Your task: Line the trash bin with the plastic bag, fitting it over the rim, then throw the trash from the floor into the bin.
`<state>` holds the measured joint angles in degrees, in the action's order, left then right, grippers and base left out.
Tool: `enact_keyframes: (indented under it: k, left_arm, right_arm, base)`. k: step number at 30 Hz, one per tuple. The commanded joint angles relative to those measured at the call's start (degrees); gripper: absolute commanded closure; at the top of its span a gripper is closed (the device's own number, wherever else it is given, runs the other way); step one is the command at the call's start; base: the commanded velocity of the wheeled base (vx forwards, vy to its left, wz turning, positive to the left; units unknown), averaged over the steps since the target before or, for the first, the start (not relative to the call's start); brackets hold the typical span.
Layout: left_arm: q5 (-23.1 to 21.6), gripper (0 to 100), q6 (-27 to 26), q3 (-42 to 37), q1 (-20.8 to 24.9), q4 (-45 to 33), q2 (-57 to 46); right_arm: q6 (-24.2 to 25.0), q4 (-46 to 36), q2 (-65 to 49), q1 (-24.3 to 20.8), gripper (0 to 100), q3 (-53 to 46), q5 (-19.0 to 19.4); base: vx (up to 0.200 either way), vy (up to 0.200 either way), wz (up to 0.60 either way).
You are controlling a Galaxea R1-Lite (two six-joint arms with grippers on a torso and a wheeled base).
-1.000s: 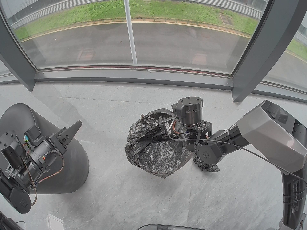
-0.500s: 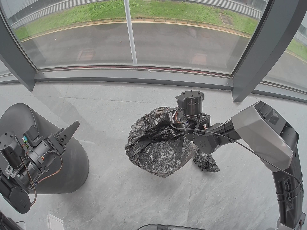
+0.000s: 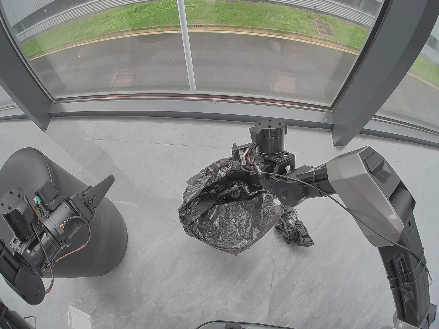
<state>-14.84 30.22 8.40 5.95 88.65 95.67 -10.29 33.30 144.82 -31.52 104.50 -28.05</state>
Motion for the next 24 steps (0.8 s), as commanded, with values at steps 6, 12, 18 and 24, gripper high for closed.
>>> enact_keyframes:
  k: [6, 12, 18, 24]
  left_arm:
    - [-0.02, 0, 0.45, 0.04, 0.03, 0.03, 1.62]
    - [-0.02, 0, 0.8, 0.04, 0.03, 0.03, 1.71]
    - [-0.02, 0, 0.8, 0.13, -0.32, 0.03, 1.8]
    - [-0.02, 0, 0.8, 0.04, -0.41, 0.03, 1.71]
  right_arm:
    - [0.45, 0.18, 4.59, 2.96, 0, 2.73, -0.07]
    - [2.03, -0.17, 1.6, 2.52, 0, 2.2, -0.07]
    - [4.66, -0.61, -6.31, -0.73, 0, -5.36, -0.07]
    - [7.12, -0.79, -13.16, -7.5, 0, -15.55, 0.01]
  base:
    - [0.0, 0.0, 0.0]
    - [0.0, 0.0, 0.0]
    - [0.0, 0.0, 0.0]
    - [0.0, 0.0, 0.0]
